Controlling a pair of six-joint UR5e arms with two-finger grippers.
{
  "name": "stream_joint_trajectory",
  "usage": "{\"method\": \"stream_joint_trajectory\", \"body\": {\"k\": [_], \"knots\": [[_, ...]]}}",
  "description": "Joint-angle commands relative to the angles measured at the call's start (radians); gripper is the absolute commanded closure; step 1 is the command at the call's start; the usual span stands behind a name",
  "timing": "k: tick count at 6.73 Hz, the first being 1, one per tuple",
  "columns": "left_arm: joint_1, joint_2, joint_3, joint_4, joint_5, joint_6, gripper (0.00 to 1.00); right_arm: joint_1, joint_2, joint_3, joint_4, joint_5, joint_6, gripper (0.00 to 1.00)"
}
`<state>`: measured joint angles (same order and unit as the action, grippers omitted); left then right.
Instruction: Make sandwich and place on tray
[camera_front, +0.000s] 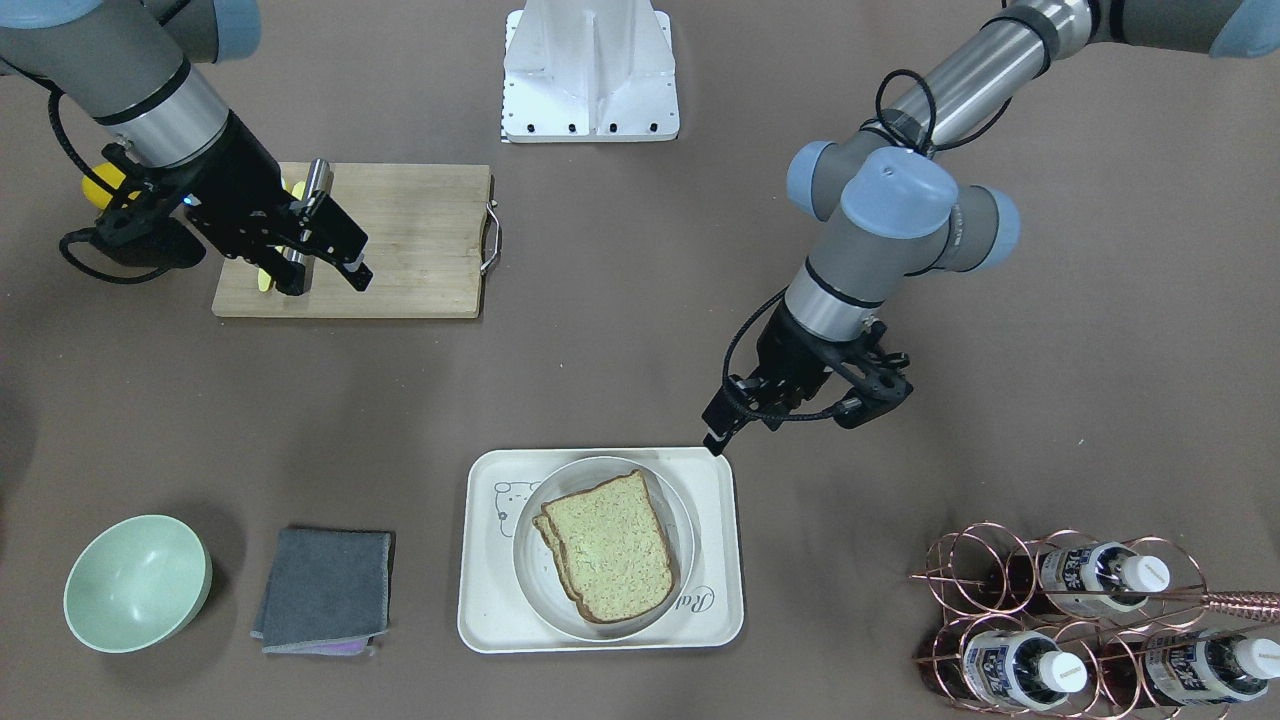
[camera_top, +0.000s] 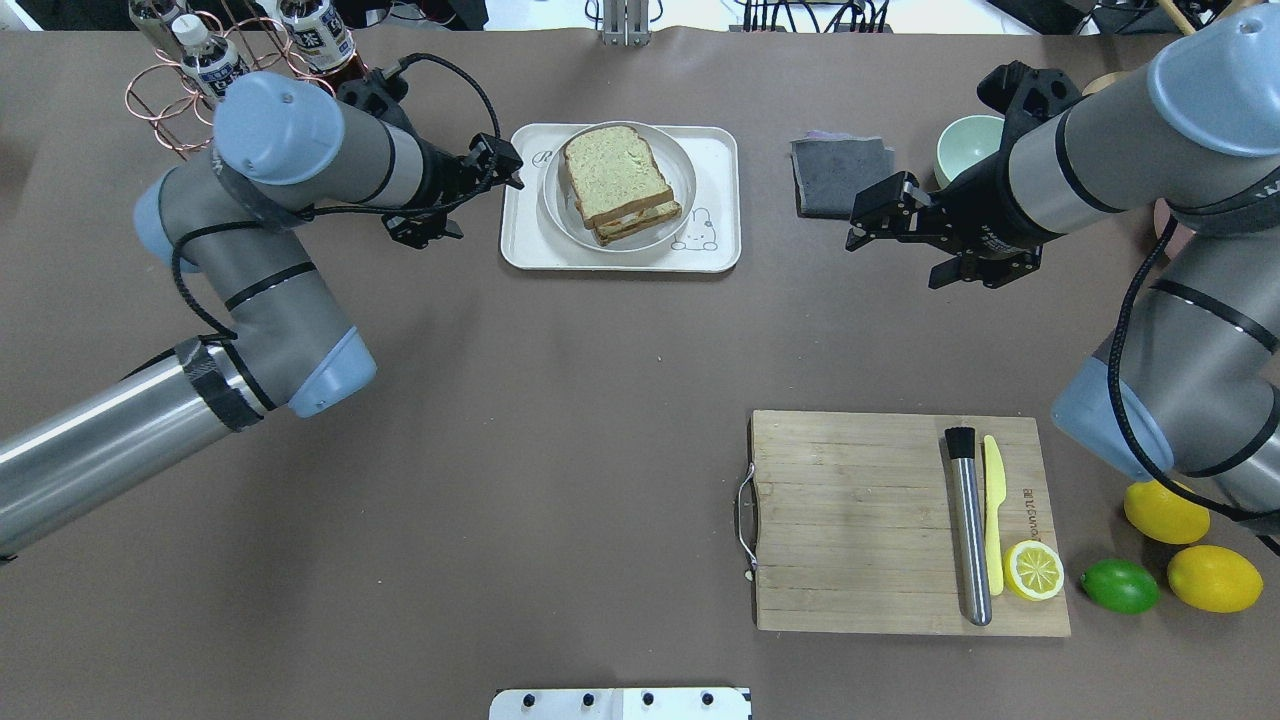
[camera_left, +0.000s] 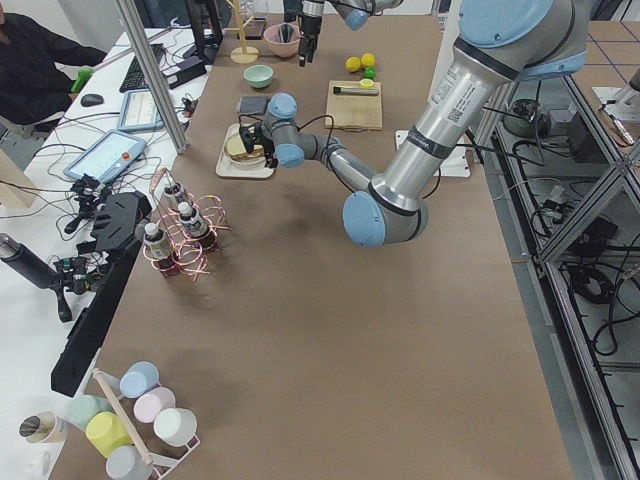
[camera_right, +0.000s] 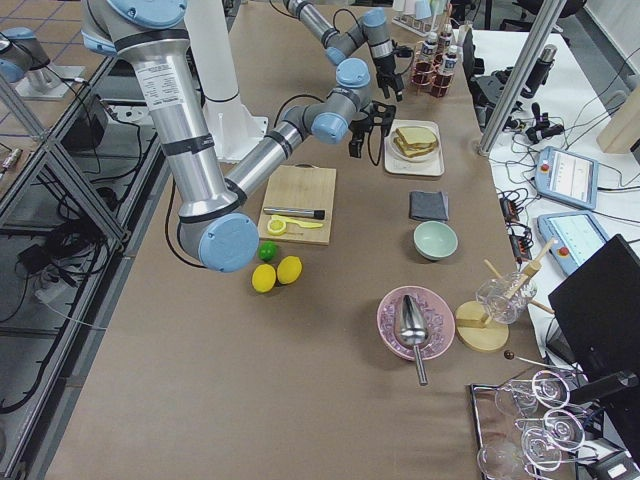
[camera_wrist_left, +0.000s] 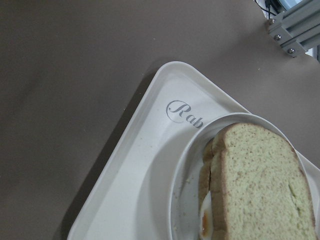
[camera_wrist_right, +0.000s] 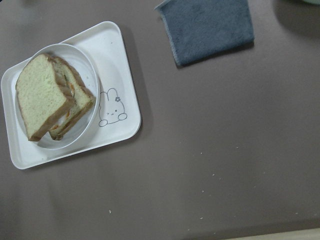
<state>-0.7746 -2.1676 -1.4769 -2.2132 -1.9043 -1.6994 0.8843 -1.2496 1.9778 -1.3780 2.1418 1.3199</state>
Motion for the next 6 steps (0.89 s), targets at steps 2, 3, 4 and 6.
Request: {"method": "stream_joint_trajectory", "body": {"k": [2,3,4,6], "knots": [[-0.046,0.203,-0.236,0.075,-0.019,0.126,0.02,0.111,-0.017,0.003,-0.319,-0.005,-0.409,0.00],[-0.063,0.266,-0.322,0.163,-0.019,0.249,0.02,0.148,-0.057,0.004,-0.382,-0.013,-0.536,0.00],[-0.110,0.334,-0.408,0.235,-0.021,0.371,0.02,0.198,-0.133,0.009,-0.385,-0.010,-0.673,0.00],[-0.277,0.455,-0.448,0.326,-0.124,0.702,0.02,0.348,-0.227,-0.042,-0.386,0.003,-0.992,0.00]]}}
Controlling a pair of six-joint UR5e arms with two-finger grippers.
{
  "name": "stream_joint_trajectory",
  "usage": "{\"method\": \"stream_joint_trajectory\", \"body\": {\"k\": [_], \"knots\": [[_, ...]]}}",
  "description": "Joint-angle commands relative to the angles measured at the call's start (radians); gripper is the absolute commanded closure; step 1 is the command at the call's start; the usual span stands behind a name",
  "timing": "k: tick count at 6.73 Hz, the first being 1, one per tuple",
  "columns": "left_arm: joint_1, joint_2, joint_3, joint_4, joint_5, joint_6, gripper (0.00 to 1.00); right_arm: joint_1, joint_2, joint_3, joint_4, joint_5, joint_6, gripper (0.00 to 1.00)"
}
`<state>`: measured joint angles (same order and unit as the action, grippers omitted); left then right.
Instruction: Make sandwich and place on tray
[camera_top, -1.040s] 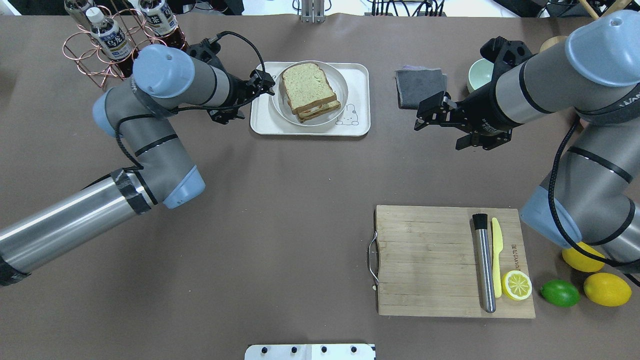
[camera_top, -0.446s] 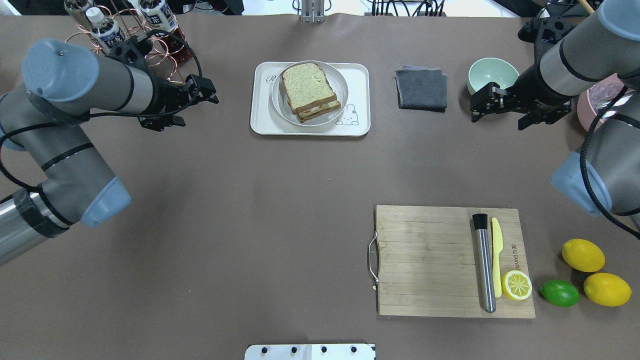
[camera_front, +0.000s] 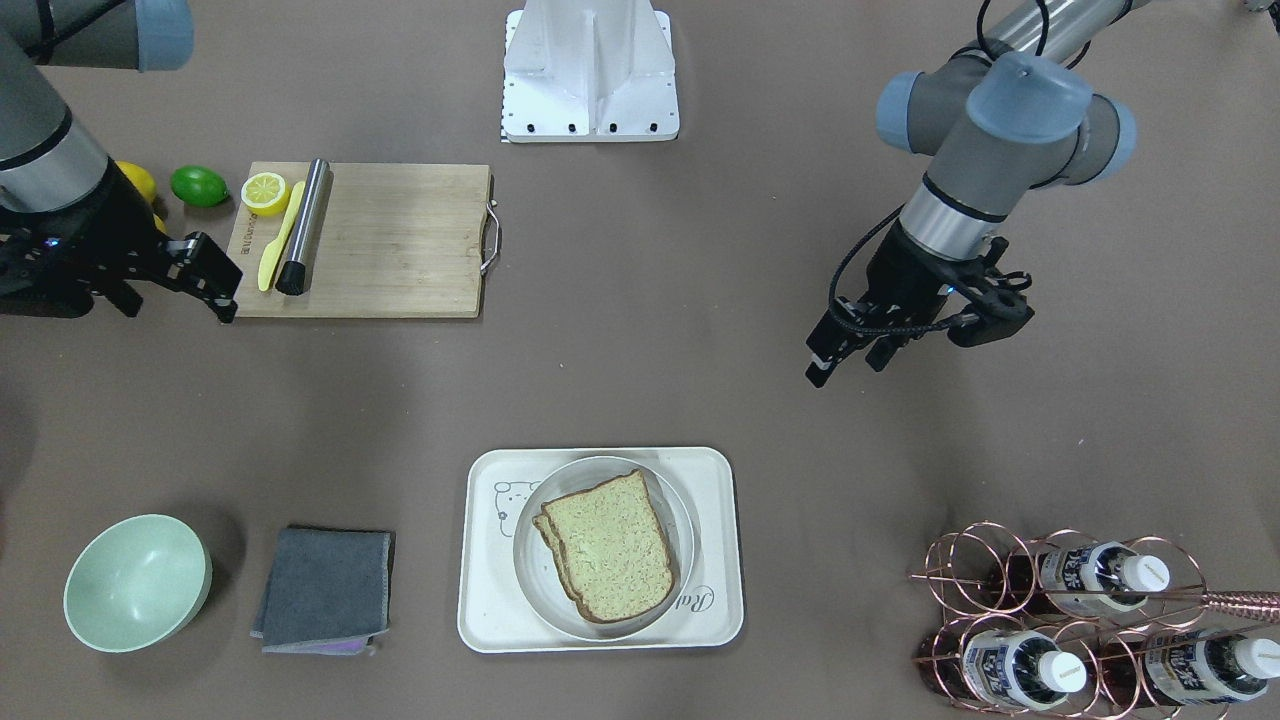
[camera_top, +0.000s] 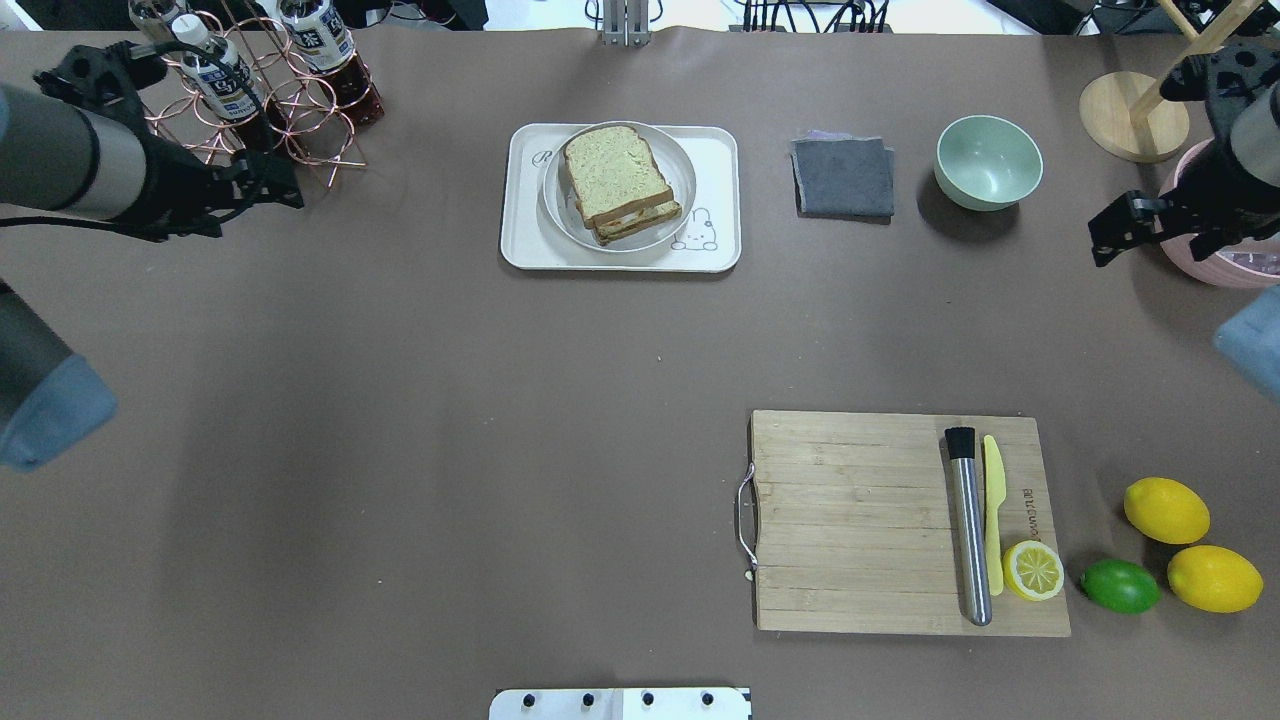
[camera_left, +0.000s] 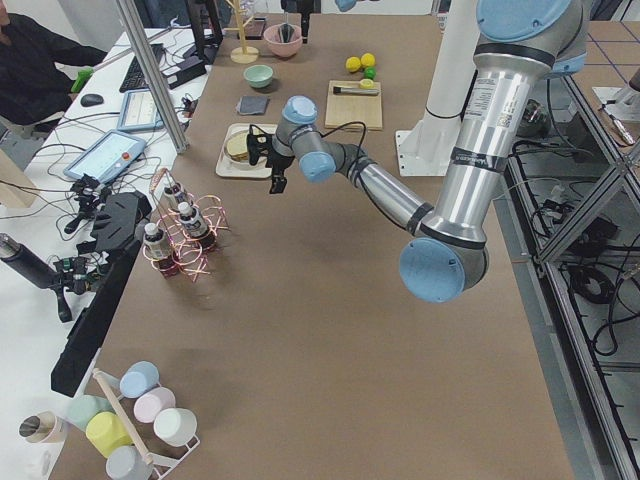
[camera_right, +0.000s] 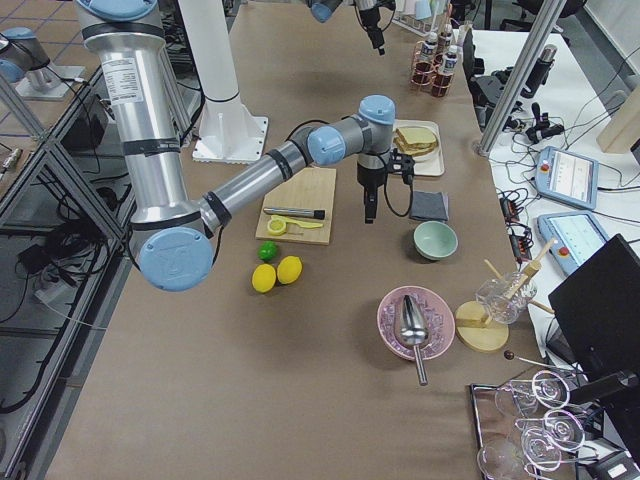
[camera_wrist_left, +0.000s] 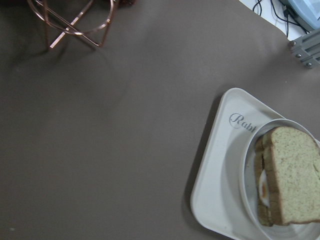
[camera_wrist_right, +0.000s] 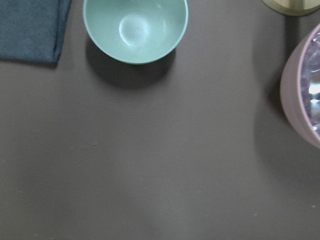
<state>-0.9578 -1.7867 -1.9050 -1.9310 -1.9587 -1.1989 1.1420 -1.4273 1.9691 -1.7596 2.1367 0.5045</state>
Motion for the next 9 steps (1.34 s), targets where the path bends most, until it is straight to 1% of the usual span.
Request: {"method": "stream_joint_trajectory", "body": {"k": [1,2,3,4,5,6,7,8,9], "knots": [[-0.210,0.129,0.004,0.046,-0.160,0.389,0.02,0.178,-0.068,-0.077,-0.006,0.029,-0.328,0.00],[-0.319,0.188,0.050,0.040,-0.258,0.599,0.02,0.262,-0.084,-0.137,0.002,0.087,-0.431,0.00],[-0.426,0.194,0.111,0.047,-0.349,0.731,0.02,0.334,-0.106,-0.185,0.005,0.109,-0.555,0.00],[-0.494,0.188,0.185,0.046,-0.455,0.816,0.02,0.400,-0.129,-0.205,0.006,0.118,-0.590,0.00],[-0.540,0.194,0.237,0.046,-0.513,0.900,0.02,0.447,-0.146,-0.214,0.006,0.123,-0.625,0.00],[-0.582,0.219,0.253,0.046,-0.549,0.915,0.02,0.482,-0.169,-0.226,0.006,0.140,-0.658,0.00],[-0.599,0.272,0.257,0.038,-0.555,0.936,0.02,0.499,-0.195,-0.225,0.008,0.150,-0.667,0.00],[-0.651,0.289,0.248,0.044,-0.580,0.944,0.02,0.518,-0.199,-0.225,0.008,0.150,-0.679,0.00],[-0.667,0.283,0.253,0.047,-0.594,0.943,0.02,0.522,-0.193,-0.223,0.008,0.150,-0.678,0.00]]}}
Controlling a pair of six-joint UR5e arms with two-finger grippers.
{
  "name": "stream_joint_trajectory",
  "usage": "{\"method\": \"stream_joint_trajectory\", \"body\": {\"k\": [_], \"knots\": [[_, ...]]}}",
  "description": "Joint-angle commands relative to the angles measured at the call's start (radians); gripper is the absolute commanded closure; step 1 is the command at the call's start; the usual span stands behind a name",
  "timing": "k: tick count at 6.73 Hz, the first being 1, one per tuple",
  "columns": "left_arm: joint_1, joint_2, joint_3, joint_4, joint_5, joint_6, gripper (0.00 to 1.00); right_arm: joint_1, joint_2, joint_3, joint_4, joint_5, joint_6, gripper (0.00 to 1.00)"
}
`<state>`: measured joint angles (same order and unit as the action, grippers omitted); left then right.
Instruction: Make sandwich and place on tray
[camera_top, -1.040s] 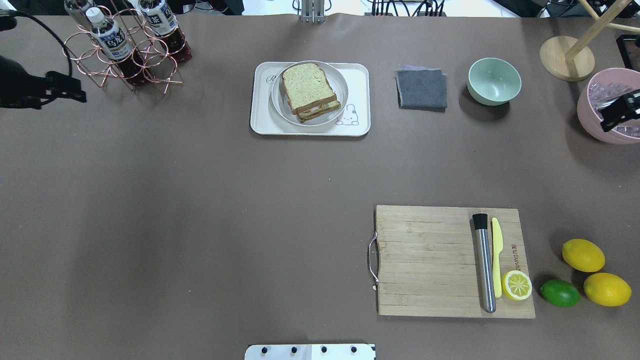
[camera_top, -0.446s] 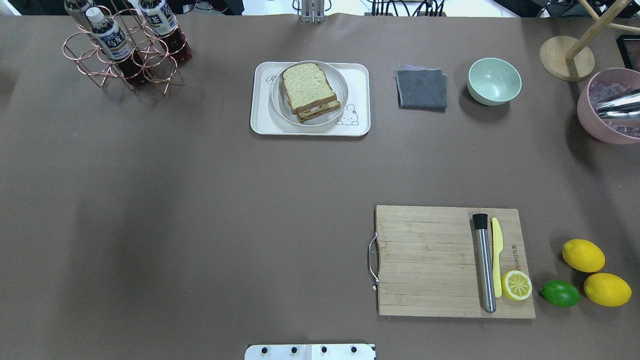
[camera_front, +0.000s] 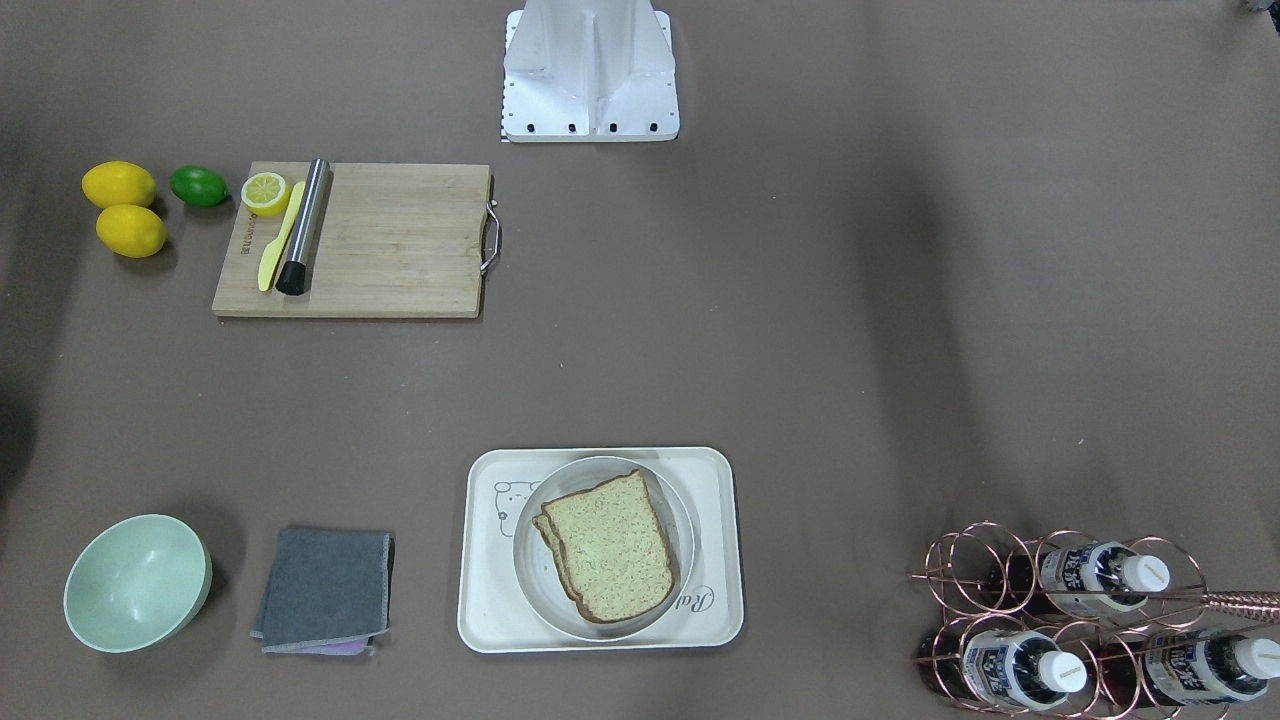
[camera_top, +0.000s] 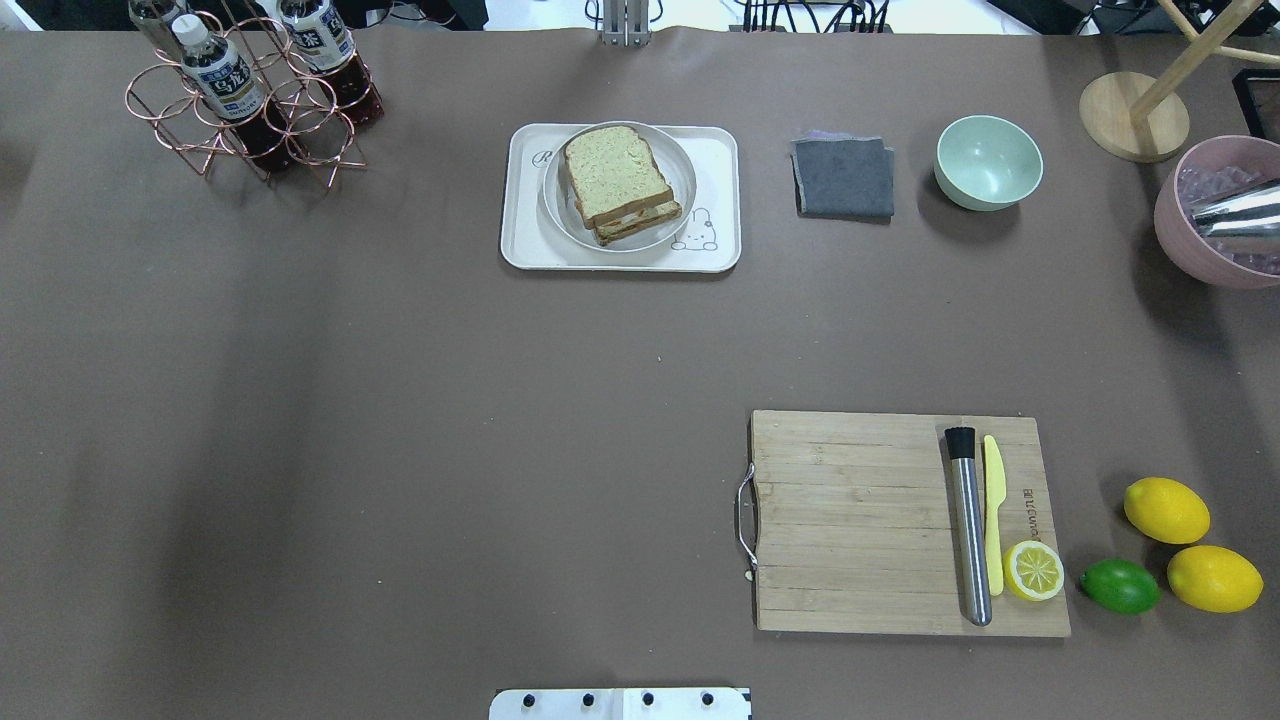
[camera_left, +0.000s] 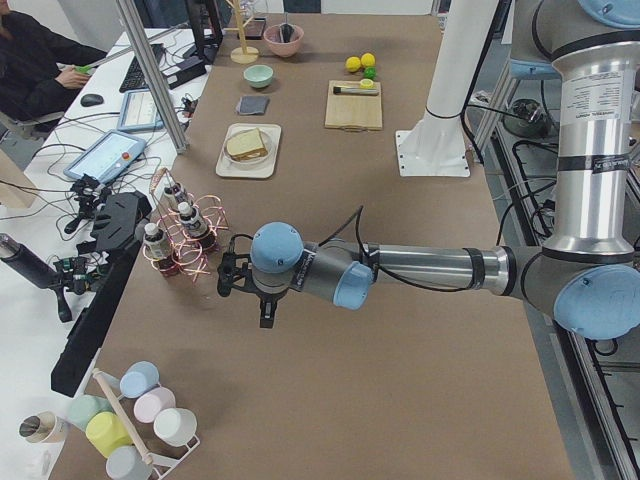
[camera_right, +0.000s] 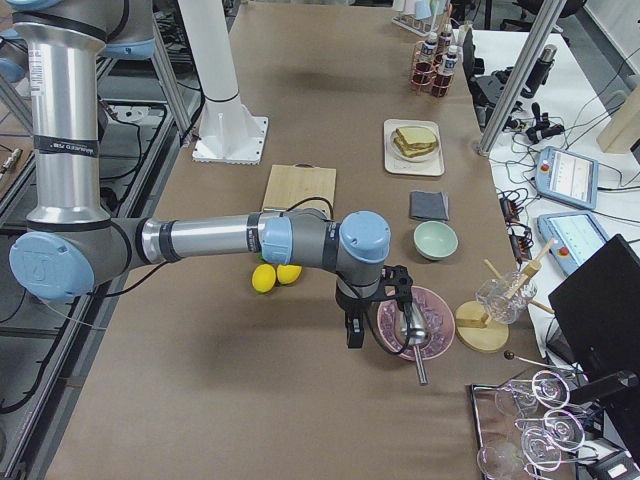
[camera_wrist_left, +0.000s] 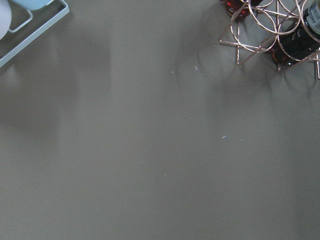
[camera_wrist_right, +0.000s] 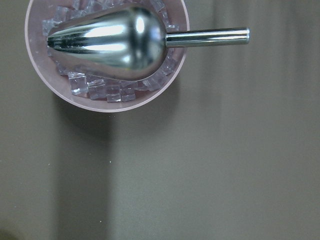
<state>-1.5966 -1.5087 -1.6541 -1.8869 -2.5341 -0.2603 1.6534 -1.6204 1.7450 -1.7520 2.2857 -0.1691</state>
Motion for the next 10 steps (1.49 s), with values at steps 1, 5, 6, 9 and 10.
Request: {"method": "stream_joint_trajectory", "body": {"k": [1,5,6,9,10], "knots": [[-0.028,0.008,-0.001,0.003,-0.006,0.000,0.02,0.009,0.008,-0.001,0.000,-0.002,-0.003,0.00],[-0.016,0.062,-0.033,0.003,0.230,0.074,0.02,0.011,-0.003,0.001,0.002,-0.009,-0.009,0.00],[-0.019,0.064,-0.038,0.005,0.229,0.075,0.02,0.011,-0.004,0.002,0.000,-0.009,-0.001,0.00],[-0.019,0.076,-0.170,0.202,0.229,0.111,0.02,0.011,0.004,0.001,0.000,-0.011,0.002,0.00],[-0.017,0.085,-0.183,0.206,0.229,0.111,0.02,0.011,-0.001,0.001,0.000,-0.009,0.000,0.00]]}}
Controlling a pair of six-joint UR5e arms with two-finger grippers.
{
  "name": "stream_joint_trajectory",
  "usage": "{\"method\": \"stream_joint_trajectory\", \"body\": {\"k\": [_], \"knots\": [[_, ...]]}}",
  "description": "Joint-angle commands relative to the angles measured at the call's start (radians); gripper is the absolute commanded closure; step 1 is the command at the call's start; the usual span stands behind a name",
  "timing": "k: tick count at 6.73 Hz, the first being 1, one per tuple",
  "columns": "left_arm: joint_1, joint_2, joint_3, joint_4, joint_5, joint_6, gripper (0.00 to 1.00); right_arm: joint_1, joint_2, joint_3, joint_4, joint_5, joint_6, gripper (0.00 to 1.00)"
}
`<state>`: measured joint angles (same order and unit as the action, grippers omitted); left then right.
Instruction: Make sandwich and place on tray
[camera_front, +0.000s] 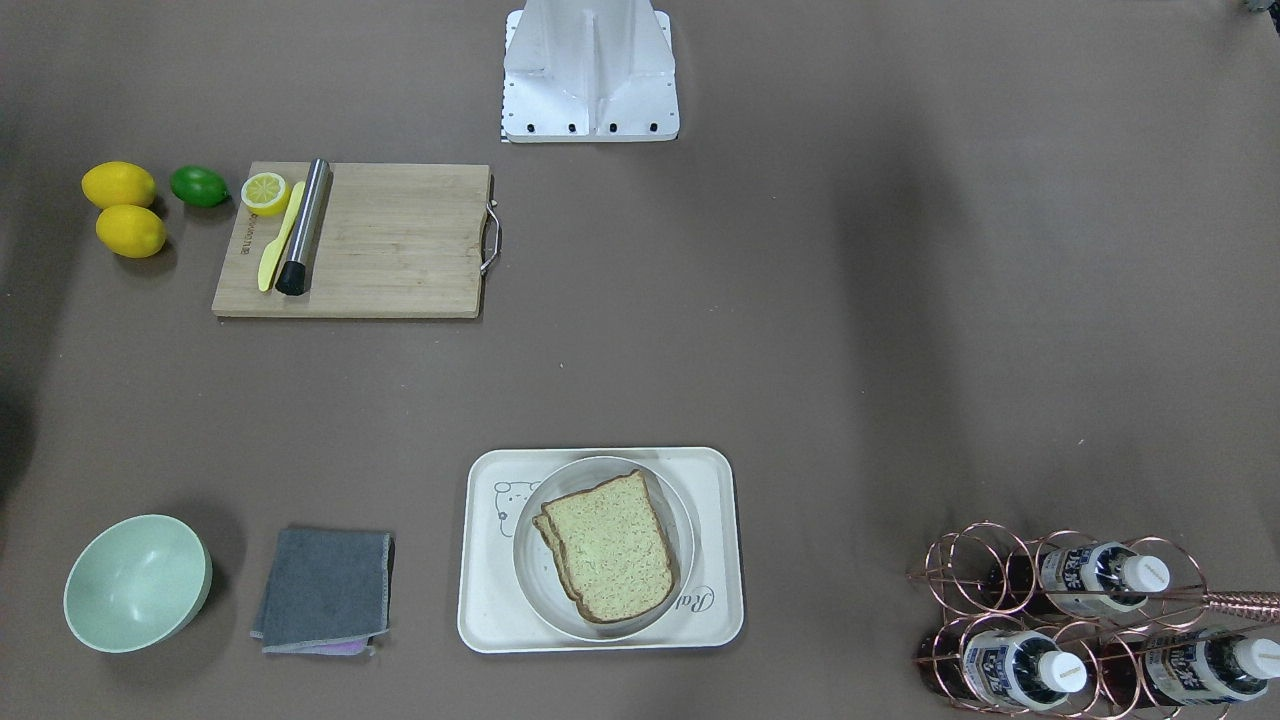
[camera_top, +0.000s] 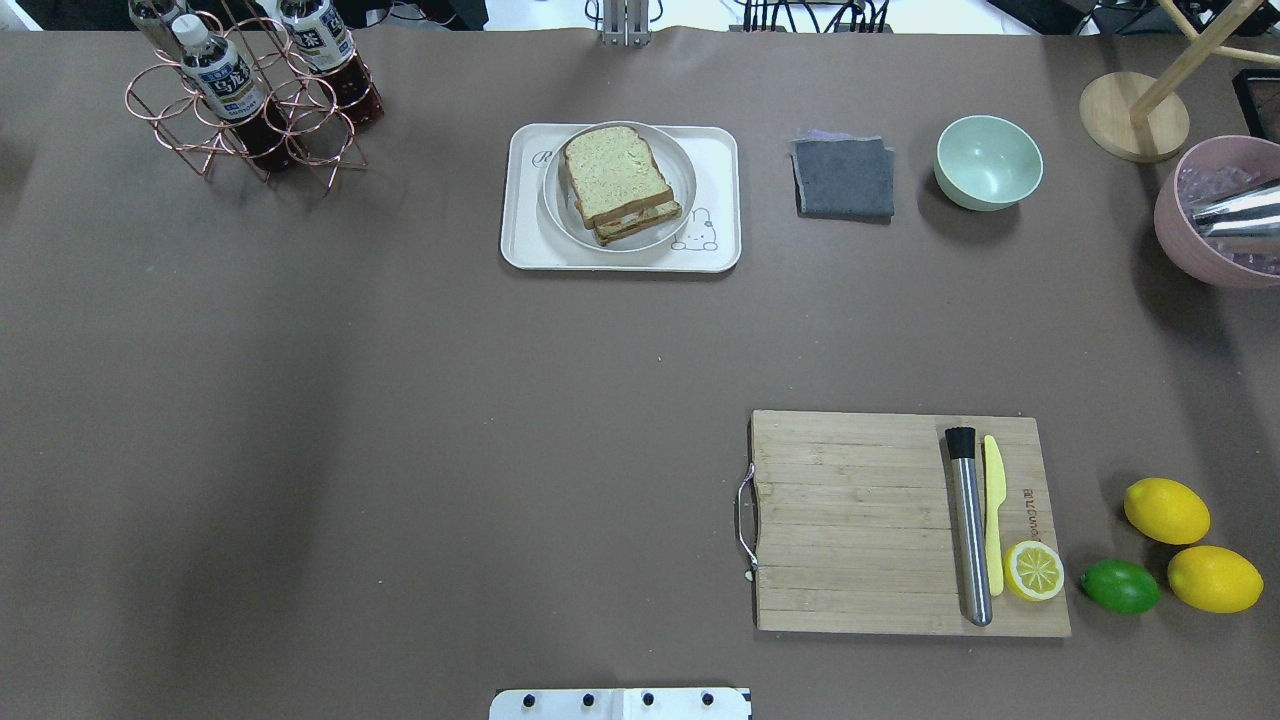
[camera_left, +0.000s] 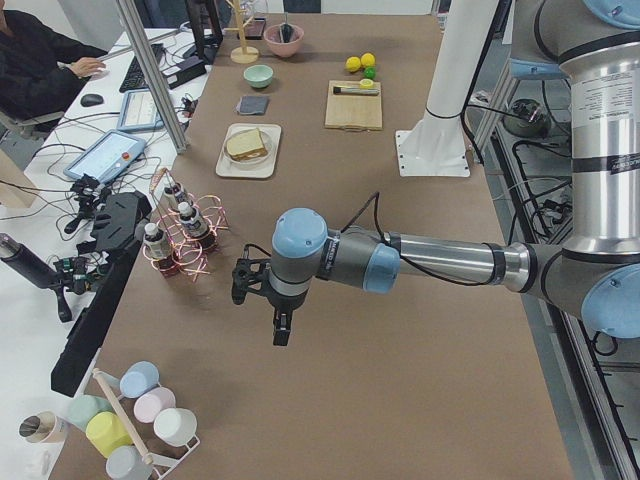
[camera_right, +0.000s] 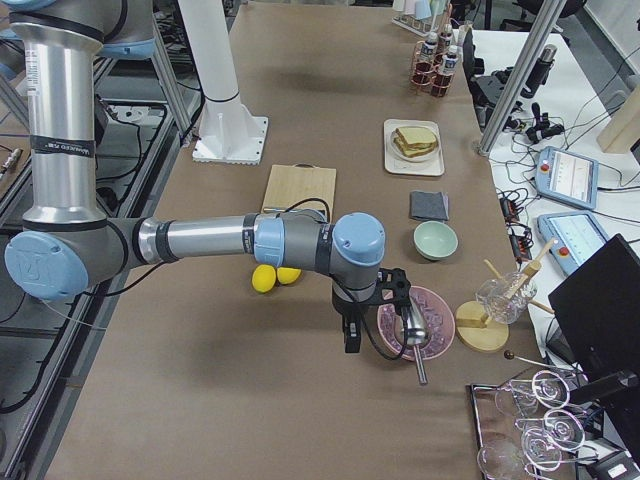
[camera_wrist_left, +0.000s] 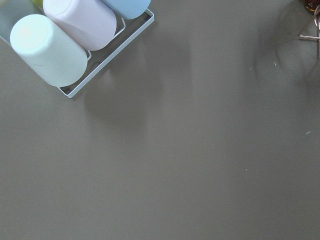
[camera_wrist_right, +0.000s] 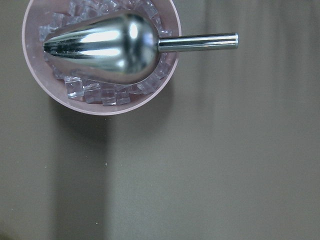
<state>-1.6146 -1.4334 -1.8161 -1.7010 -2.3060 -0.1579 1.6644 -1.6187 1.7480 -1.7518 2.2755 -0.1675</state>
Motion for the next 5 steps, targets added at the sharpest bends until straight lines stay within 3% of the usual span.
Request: {"method": "stream_joint_trajectory", "body": {"k": [1,5], "knots": [[0.002,0.008,-0.022,0.018,0.002,0.009,0.02,0.000,-0.007,-0.002,0.000,0.002,0.002,0.00],[0.009,0.007,-0.020,0.018,-0.007,0.003,0.02,0.000,-0.026,0.010,0.032,0.002,0.002,0.00]]}}
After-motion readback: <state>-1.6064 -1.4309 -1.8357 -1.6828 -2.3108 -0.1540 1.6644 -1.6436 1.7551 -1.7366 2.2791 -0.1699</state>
